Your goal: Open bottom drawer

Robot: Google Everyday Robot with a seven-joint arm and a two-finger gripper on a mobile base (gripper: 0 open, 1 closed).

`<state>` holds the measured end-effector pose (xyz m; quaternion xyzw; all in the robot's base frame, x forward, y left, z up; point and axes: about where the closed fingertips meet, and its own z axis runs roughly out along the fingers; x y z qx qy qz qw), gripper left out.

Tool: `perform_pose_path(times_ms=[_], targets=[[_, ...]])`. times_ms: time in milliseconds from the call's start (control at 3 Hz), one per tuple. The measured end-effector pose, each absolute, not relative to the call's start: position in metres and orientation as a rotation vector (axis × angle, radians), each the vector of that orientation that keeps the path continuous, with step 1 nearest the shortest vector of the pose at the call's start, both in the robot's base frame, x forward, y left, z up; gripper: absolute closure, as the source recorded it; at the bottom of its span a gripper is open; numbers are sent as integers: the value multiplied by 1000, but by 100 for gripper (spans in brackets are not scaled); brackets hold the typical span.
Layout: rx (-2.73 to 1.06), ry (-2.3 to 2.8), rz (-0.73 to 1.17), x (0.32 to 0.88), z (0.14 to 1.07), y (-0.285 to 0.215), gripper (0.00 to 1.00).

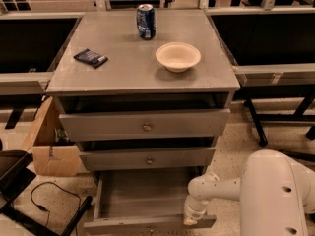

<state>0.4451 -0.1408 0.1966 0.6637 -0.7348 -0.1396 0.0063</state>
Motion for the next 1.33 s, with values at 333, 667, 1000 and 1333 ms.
perform_pose_path(times_ms=[333, 667, 1000, 1333], targets=[[2080, -2290, -446, 445, 198, -142, 100], [2087, -2269, -467, 442, 198, -141, 100], [2080, -2271, -496, 441, 198, -139, 100], [2088, -2245, -520, 438, 198, -139, 100]])
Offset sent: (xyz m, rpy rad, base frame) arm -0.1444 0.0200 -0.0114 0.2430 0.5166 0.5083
